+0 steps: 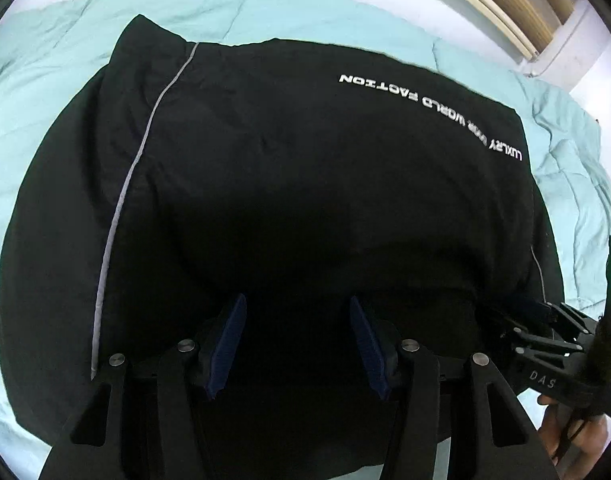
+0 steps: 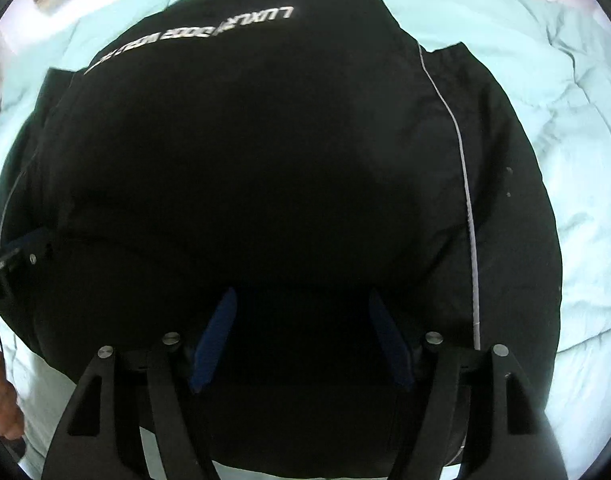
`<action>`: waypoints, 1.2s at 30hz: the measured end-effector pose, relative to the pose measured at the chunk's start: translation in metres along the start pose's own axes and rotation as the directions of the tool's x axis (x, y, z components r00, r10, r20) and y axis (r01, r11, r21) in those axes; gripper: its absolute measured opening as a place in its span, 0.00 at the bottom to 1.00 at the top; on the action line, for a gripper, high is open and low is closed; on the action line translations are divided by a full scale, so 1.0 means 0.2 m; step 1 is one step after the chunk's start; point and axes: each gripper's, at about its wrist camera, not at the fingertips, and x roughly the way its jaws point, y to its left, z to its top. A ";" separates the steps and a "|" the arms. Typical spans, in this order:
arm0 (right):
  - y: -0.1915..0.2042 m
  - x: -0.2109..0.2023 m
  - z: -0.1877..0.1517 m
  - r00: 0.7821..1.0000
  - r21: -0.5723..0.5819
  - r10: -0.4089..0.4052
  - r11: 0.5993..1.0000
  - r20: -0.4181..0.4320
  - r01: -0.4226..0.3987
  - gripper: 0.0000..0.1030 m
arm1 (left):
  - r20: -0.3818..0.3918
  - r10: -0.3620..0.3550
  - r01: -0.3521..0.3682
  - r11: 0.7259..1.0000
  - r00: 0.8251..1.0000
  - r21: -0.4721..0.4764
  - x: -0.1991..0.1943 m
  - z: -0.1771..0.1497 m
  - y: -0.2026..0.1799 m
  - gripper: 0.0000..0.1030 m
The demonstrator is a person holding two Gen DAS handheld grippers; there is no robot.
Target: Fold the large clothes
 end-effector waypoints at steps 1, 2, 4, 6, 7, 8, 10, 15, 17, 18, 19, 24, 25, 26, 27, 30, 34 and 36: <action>0.00 -0.02 0.01 1.000 0.003 0.007 1.000 -0.012 -0.007 0.68 | 0.000 -0.008 0.008 1.000 1.000 0.000 -0.03 0.01 0.00 0.55; -0.01 -0.06 0.02 1.000 0.011 0.026 1.000 -0.015 -0.026 0.66 | 0.007 -0.023 0.023 1.000 1.000 0.003 -0.07 0.02 0.00 0.55; -0.04 -0.18 0.08 0.996 0.021 0.081 0.996 0.039 -0.082 0.62 | 0.038 -0.055 0.054 0.998 0.998 0.018 -0.16 0.06 -0.01 0.55; -0.06 -0.30 0.15 0.987 0.024 0.092 0.995 0.129 -0.096 0.62 | 0.097 -0.061 0.059 0.998 0.993 0.018 -0.25 0.13 -0.01 0.55; -0.06 -0.33 0.19 0.984 0.029 0.087 0.995 0.154 -0.093 0.62 | 0.118 -0.063 0.062 0.998 0.991 0.013 -0.27 0.17 -0.01 0.55; -0.05 -0.35 0.25 0.980 0.033 0.091 0.995 0.180 -0.098 0.62 | 0.126 -0.071 0.071 0.997 0.989 0.004 -0.28 0.22 -0.01 0.55; -0.04 -0.29 0.35 0.979 0.039 0.095 0.994 0.182 -0.104 0.62 | 0.106 -0.061 0.063 0.998 0.992 -0.015 -0.23 0.28 -0.03 0.55; -0.01 0.09 0.50 0.997 0.081 0.069 0.994 0.027 -0.071 0.63 | -0.045 0.001 -0.003 0.999 0.999 -0.049 0.11 0.36 0.05 0.56; -0.01 0.15 0.50 0.998 0.074 0.061 0.995 0.018 -0.062 0.64 | -0.053 0.000 -0.003 0.998 0.999 -0.059 0.14 0.38 0.07 0.56; -0.01 0.16 0.50 0.998 0.073 0.062 0.995 0.019 -0.064 0.65 | -0.056 -0.002 -0.002 0.998 0.998 -0.066 0.16 0.39 0.08 0.57; -0.01 0.16 0.50 0.998 0.076 0.066 0.995 0.018 -0.068 0.66 | -0.055 -0.005 0.001 0.997 0.998 -0.072 0.17 0.40 0.09 0.57; -0.07 0.11 0.50 0.994 0.082 0.104 0.991 0.019 -0.105 0.66 | -0.049 -0.043 0.040 0.997 0.998 -0.070 0.09 0.35 0.14 0.58; -0.09 0.08 0.50 0.993 0.086 0.117 0.989 0.030 -0.119 0.66 | -0.048 -0.057 0.053 0.996 0.997 -0.074 0.07 0.34 0.15 0.58; -0.11 0.03 0.47 0.990 0.097 0.135 0.986 0.046 -0.139 0.66 | -0.041 -0.074 0.071 0.994 0.996 -0.078 0.03 0.33 0.16 0.58; -0.13 0.00 0.45 0.987 0.109 0.150 0.982 0.060 -0.156 0.66 | -0.031 -0.091 0.088 0.993 0.995 -0.081 0.00 0.32 0.17 0.58; -0.24 -0.12 0.39 0.973 0.164 0.206 0.962 0.100 -0.220 0.67 | -0.008 -0.104 0.103 0.990 0.995 -0.094 -0.09 0.27 0.20 0.58; -0.36 -0.23 0.25 0.966 0.211 0.226 0.946 0.124 -0.248 0.68 | 0.020 -0.087 0.089 0.989 0.996 -0.117 -0.21 0.17 0.28 0.58; -0.42 -0.29 0.15 0.967 0.230 0.220 0.942 0.130 -0.245 0.68 | 0.038 -0.084 0.088 0.987 0.996 -0.137 -0.27 0.10 0.33 0.58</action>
